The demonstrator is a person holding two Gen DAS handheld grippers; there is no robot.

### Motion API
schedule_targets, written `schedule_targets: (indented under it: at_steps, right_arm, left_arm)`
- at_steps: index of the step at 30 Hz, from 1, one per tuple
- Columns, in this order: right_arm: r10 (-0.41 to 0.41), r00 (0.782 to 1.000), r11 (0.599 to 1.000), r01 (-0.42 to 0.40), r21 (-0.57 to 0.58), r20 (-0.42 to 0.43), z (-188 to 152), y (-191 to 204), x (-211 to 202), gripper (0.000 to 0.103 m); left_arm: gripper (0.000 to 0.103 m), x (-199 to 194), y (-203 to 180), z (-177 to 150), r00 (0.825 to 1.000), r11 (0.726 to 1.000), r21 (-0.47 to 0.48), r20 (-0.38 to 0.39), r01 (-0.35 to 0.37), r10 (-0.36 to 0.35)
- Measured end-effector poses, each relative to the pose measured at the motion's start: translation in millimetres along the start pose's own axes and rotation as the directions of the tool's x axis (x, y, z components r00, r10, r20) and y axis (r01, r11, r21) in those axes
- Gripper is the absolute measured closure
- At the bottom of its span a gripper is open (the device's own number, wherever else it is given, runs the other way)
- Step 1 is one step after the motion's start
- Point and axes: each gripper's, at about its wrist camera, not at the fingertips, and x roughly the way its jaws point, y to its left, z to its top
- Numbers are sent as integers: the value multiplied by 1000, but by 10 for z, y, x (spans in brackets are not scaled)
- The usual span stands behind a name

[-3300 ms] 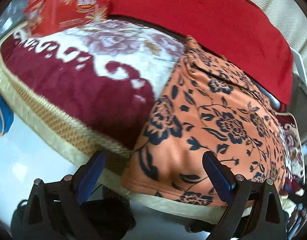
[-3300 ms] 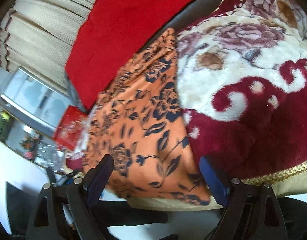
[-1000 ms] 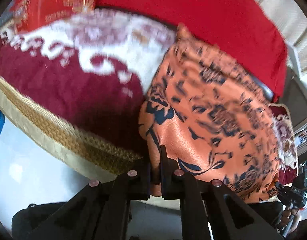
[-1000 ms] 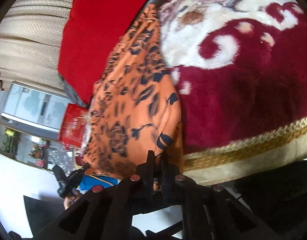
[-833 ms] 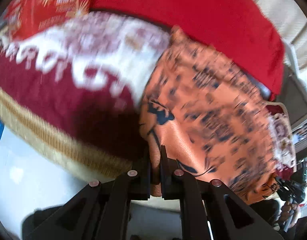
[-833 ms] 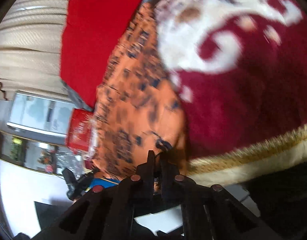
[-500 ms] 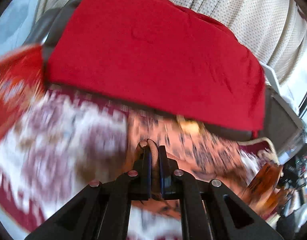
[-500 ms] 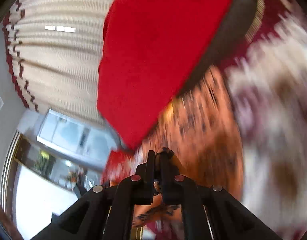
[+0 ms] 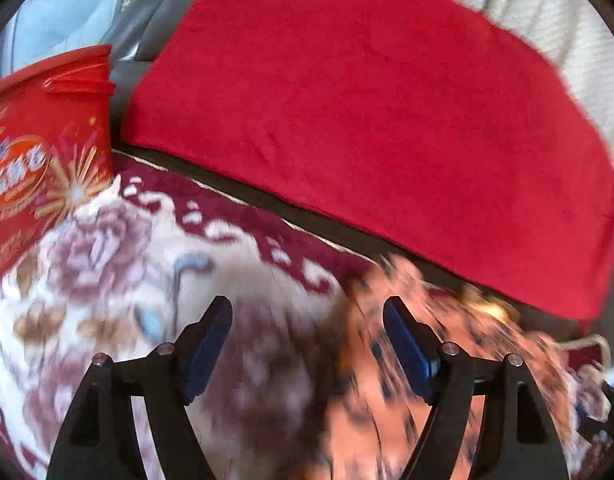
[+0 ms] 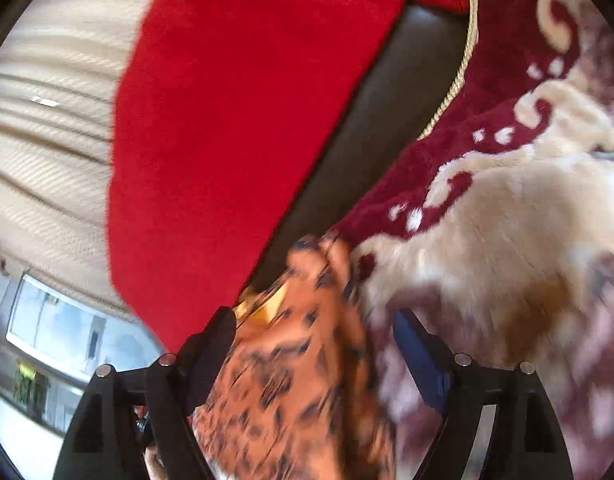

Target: Fold small clothes

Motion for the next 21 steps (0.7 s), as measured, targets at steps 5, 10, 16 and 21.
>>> schedule_targets:
  at_steps: [5,10,16,21]
  right_arm:
    - [28,999,997,-27,68,-25,-1004,-18,-468,20]
    - [-80,997,990,81,119,-18,-1357,-37,-171,19]
    - [-183,982,974,186,126,-40,-1016,137,405,65]
    - [-167,985,986,168,15,-52,-856,500,390,94]
  left_arm:
    - [9,-349,75,-870,996,997,-13,-44,74,-74]
    - [9,211,-115,-1070,988,999,-40,-157,-14,8]
    - [65,448,-331,-902,980,996,-12,-177,-91,88]
    - [88,17,-489,-662,989,1000,-10,-145,-7,6]
